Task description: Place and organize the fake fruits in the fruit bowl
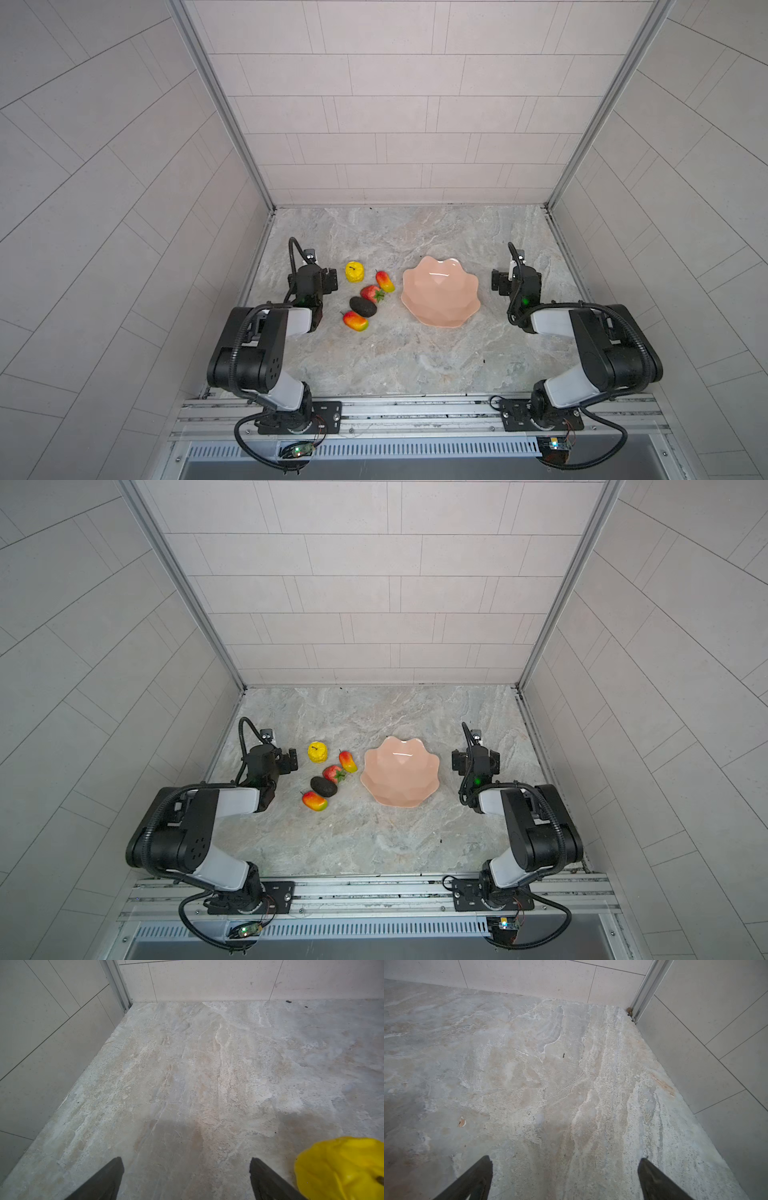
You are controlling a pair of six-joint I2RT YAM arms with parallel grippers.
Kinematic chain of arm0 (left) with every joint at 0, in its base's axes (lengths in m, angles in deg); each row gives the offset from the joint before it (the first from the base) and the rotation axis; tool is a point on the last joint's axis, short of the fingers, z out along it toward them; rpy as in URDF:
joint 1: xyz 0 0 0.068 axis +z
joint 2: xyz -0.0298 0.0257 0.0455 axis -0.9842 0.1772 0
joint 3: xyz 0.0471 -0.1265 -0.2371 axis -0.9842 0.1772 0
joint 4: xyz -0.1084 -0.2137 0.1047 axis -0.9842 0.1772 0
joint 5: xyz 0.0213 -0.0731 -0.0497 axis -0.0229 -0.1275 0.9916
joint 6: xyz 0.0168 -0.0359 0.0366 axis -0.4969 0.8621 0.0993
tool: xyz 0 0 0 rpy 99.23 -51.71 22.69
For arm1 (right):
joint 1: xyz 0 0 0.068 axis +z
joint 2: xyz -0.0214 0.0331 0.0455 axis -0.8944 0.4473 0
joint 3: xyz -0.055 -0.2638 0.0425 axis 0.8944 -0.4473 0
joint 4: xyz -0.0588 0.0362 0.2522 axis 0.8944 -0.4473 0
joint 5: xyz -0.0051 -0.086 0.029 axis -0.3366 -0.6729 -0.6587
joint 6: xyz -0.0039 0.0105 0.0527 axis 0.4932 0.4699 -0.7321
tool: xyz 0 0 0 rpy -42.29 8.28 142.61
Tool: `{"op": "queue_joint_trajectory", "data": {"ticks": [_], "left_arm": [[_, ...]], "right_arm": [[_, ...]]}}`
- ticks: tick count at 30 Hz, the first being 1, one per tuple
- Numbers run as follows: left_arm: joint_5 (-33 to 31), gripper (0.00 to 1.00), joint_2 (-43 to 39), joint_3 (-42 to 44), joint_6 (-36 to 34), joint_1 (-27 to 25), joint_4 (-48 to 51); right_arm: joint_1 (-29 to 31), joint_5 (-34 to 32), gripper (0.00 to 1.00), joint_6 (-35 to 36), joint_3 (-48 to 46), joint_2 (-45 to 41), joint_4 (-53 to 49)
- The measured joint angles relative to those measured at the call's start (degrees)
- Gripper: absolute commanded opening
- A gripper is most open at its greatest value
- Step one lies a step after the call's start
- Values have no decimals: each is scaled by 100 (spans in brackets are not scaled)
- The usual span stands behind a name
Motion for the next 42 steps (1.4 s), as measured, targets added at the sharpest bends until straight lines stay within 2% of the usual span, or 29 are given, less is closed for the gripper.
{"op": "queue_joint_trajectory", "data": {"ticks": [29,34,37,40,42], "left_arm": [[-55,100,-48,-2,4,0,50],[-398,100,-1134,-295,9,-199,1316],[-564,100,-1921,-997,133,-490,2476],[-474,100,-2457,-1864,337,-656,3764],[-343,100,-2754,-2507,498,-684,4795]], "right_arm": [[31,-79,100,4,4,-138,-160],[87,-111,100,-46,468,-1543,-1488],[269,31,100,-170,1108,-2245,-2173],[756,127,99,-245,1596,-2555,-2708],[1384,153,99,-262,1838,-2608,-3097]]}}
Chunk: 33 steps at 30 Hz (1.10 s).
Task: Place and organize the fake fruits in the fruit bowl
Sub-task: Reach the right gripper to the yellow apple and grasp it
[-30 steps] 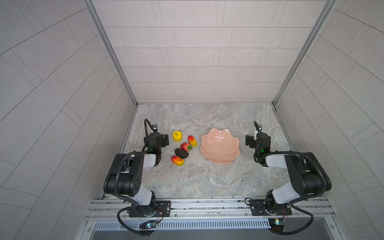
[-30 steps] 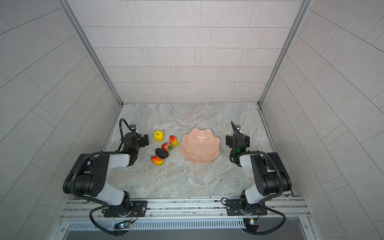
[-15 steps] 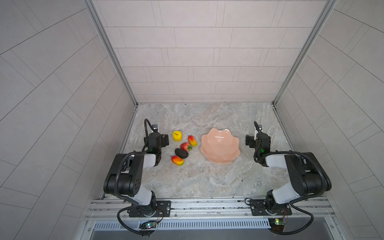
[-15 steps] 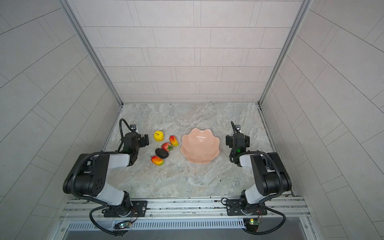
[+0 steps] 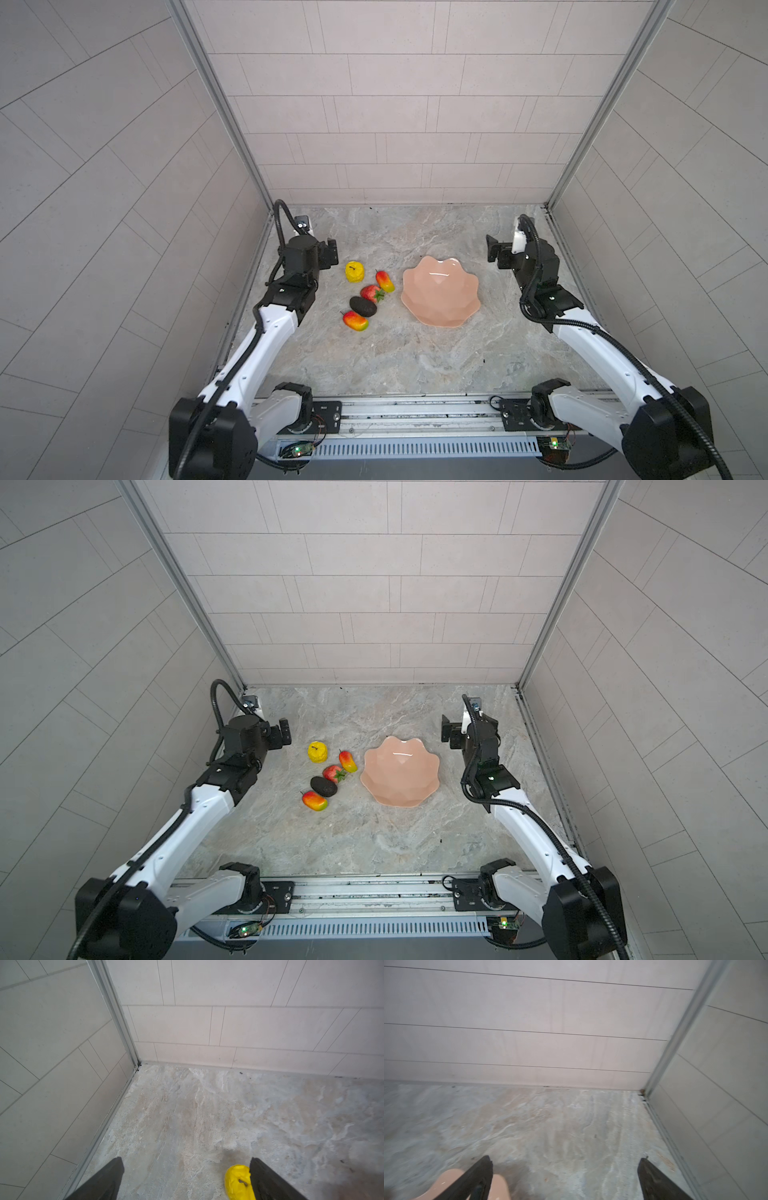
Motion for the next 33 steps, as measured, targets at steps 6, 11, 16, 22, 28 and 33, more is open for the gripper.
{"op": "queue_joint_trajectory", "data": {"ticks": [6,11,16,22,28,33], "left_arm": [[647,100,-321,-1309,199,-7,2483],[1012,100,-417,-1429,190,-7,3751],[1187,100,-629,-1172,116,-7,4175],[1316,100,-933,-787,15,-7,4192],[1351,100,-1010,-551,-2,-7,4024],[1473,100,-1005,-358,-2,26,3836]], "right_arm": [[1513,315,100,-175,970,885,-1141],[2430,378,100,-396,2111,2341,-1504],[3115,402,100,-481,3637,4052,-1880],[3445,455,100,-555,5449,5744,-2337],[3497,417,99,-662,7016,6990,-2841],[3493,256,95,-796,8159,7801,-3314]]}}
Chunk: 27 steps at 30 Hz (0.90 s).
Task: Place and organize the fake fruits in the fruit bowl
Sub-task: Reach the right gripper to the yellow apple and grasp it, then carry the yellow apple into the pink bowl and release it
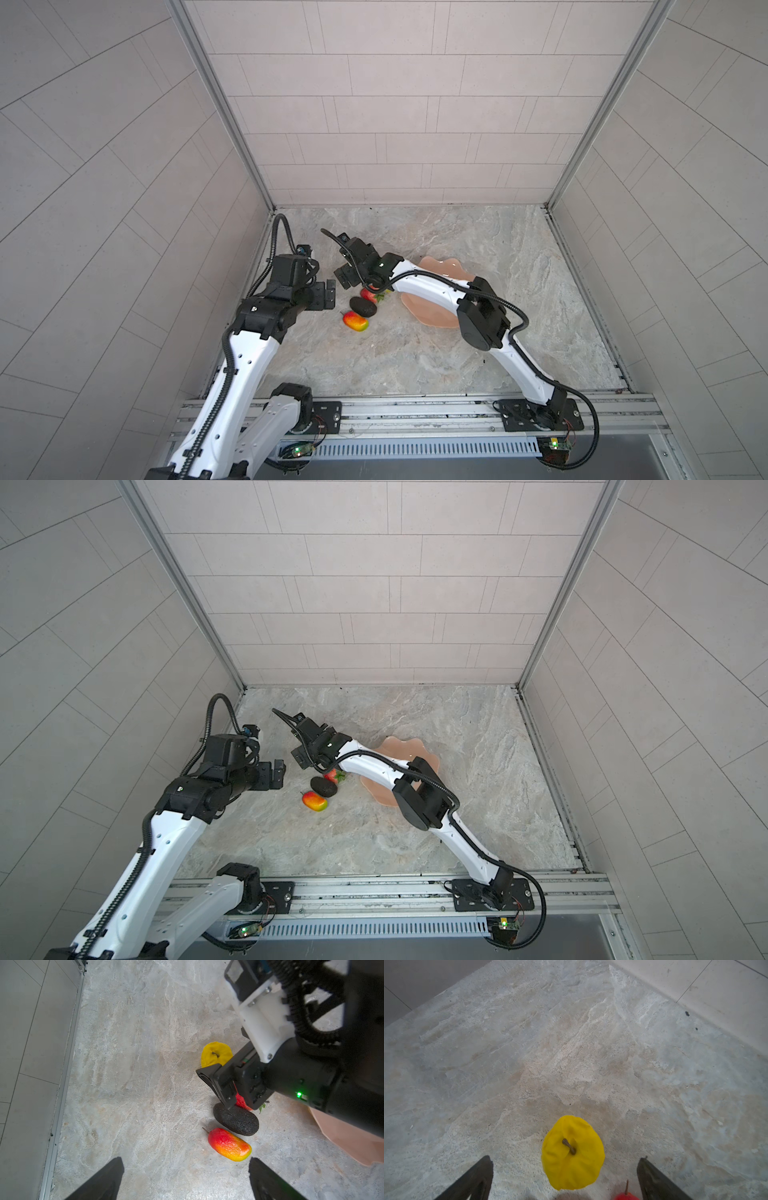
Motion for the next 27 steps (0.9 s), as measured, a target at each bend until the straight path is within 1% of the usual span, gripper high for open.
{"op": "queue_joint_trajectory", "data": {"ticks": [3,5,9,15,18,21,23,24,27], "left_arm": [[192,100,11,151,17,111,-96],[273,100,17,214,24,175,-114],[310,100,4,232,24,208,-157],[334,100,-7,234,24,221,-192],[343,100,-4,236,24,243,-197],[345,100,-4,238,24,243,-216],[345,100,-4,243,24,245,-236],[343,100,-4,245,24,249,-236],[339,100,-4,251,22,249,-240]], "right_arm": [[-20,-166,93,-136,494,332,-264],[-39,-275,89,-225,743,492,-382],[-76,-376,82,-402,885,634,-470],[-127,-358,66,-599,901,763,-531],[-149,-306,53,-684,903,815,-535],[-164,-214,48,-748,903,822,-531],[-175,-179,38,-752,903,822,-533],[-179,-160,36,-758,903,822,-535],[-188,-103,35,-754,903,787,-608]]}}
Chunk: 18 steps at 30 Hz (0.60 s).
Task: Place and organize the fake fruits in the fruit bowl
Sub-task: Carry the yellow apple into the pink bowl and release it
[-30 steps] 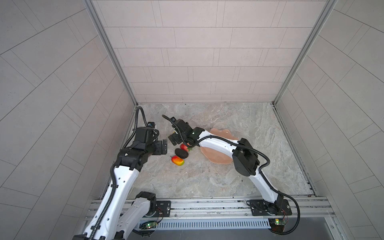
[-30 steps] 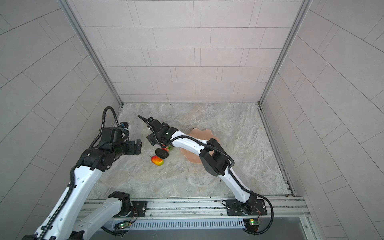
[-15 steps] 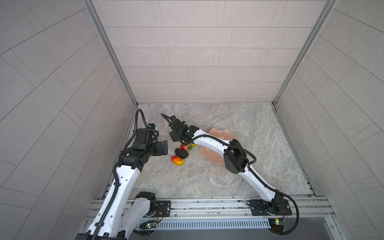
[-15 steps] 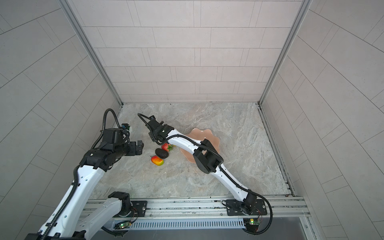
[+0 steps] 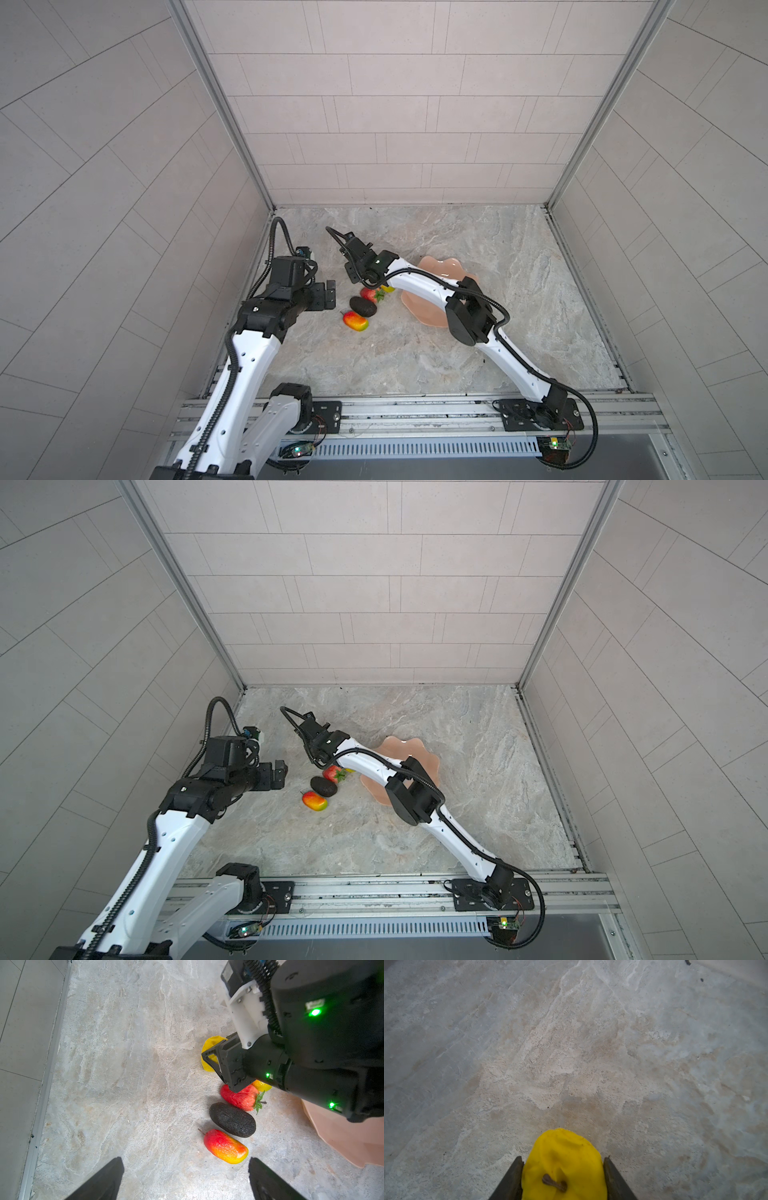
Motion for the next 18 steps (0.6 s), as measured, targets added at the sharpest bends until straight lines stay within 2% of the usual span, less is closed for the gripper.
{"op": "queue_joint_trajectory", "data": {"ticks": [3,6,14,18], "left_arm": [[-4,100,0,4,0,4,-7],[-7,100,0,4,0,11,-13],[-15,100,0,4,-2,31,-26],[-2,100,0,4,-26,31,-28]], "right_arm": [[0,24,34,90,-111,-179,-168],[0,24,34,240,-697,-789,-221],[-79,-111,34,577,-3519,-3786,431],[-291,-289,34,601,-4854,-4870,723]]}}
